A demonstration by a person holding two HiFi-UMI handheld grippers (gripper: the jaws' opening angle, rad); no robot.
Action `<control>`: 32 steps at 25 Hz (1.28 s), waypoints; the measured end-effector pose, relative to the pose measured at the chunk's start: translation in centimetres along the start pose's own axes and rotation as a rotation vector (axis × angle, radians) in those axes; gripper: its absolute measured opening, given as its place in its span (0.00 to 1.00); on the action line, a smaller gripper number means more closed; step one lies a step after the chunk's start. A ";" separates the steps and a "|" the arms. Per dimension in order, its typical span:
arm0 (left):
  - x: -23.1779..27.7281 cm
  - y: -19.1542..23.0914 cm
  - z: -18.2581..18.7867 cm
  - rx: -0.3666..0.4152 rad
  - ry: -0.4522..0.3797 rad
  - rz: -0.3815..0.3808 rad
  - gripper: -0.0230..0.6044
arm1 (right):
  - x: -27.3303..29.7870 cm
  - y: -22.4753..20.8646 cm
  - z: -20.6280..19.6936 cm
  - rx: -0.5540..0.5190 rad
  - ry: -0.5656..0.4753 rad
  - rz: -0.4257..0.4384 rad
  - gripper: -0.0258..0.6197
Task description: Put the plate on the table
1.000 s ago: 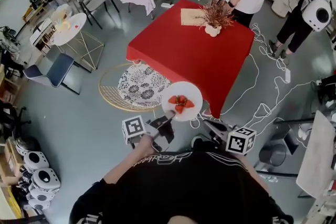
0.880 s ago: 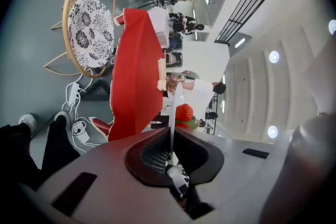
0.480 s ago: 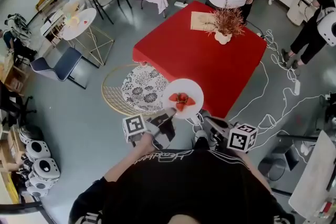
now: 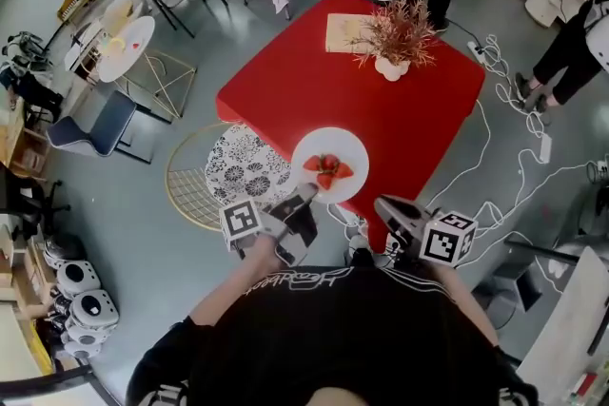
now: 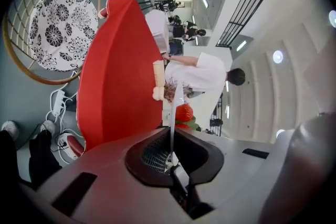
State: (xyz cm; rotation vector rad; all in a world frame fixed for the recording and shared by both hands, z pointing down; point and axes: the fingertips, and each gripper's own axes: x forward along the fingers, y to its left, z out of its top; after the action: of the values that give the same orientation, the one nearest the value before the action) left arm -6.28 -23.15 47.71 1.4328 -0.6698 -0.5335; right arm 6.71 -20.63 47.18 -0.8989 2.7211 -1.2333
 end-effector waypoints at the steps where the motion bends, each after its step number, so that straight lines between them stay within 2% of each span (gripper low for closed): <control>1: 0.8 0.0 0.2 -0.002 -0.001 0.001 0.06 | 0.0 -0.7 0.5 0.005 -0.003 0.000 0.05; 8: 5.0 0.2 1.0 -0.004 -0.002 0.014 0.06 | -0.3 -4.9 3.0 0.016 0.000 -0.018 0.05; 21: 8.0 0.7 3.8 -0.004 -0.030 0.014 0.06 | 0.6 -7.9 3.8 0.031 0.032 -0.035 0.05; 32: 11.8 1.4 8.2 0.071 -0.049 0.038 0.06 | 1.1 -10.0 4.3 0.053 0.052 -0.058 0.05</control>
State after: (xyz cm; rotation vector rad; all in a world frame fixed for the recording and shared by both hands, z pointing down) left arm -3.76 -37.08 50.40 1.4742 -0.7601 -0.5215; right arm 11.81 -29.34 51.47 -0.9600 2.7051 -1.3512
